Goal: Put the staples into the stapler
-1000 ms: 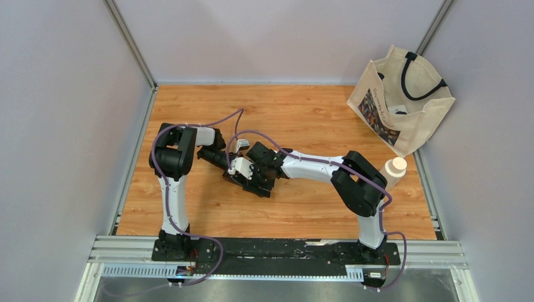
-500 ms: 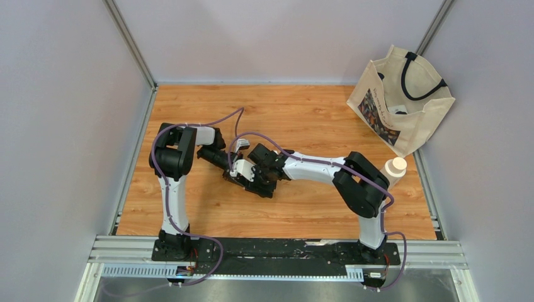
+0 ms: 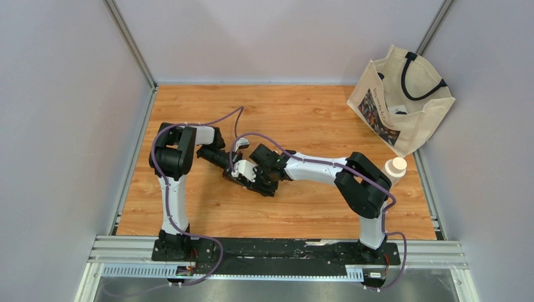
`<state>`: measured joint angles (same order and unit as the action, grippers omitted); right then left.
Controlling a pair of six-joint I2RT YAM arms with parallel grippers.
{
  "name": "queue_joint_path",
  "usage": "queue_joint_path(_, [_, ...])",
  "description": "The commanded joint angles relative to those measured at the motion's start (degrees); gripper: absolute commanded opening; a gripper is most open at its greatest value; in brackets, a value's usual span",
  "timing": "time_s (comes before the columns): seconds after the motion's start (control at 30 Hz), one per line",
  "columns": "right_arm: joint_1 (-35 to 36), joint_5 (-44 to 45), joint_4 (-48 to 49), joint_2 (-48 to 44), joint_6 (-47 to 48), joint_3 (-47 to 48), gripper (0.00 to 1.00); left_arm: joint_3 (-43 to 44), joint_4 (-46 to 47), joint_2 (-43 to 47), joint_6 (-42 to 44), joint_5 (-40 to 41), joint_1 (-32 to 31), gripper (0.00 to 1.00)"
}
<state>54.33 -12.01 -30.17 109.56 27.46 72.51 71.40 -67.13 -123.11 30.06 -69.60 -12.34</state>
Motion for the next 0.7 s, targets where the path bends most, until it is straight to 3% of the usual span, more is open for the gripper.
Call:
queue_joint_path(0.0, [-1.1,1.4,0.1,-3.5,1.6,-1.6,0.44,1.6,-1.8,-0.6,2.7,-1.4,0.8,0.01])
queue_joint_path(0.33, [-1.6,3.7,-1.0,-6.0,2.4,-4.0,0.43,2.7,-4.8,0.1,5.5,-0.7,2.1,0.00])
queue_joint_path(0.67, [-2.8,5.9,-2.1,-12.4,3.7,-12.0,0.46,0.0,2.1,2.2,-0.5,3.2,4.6,0.00])
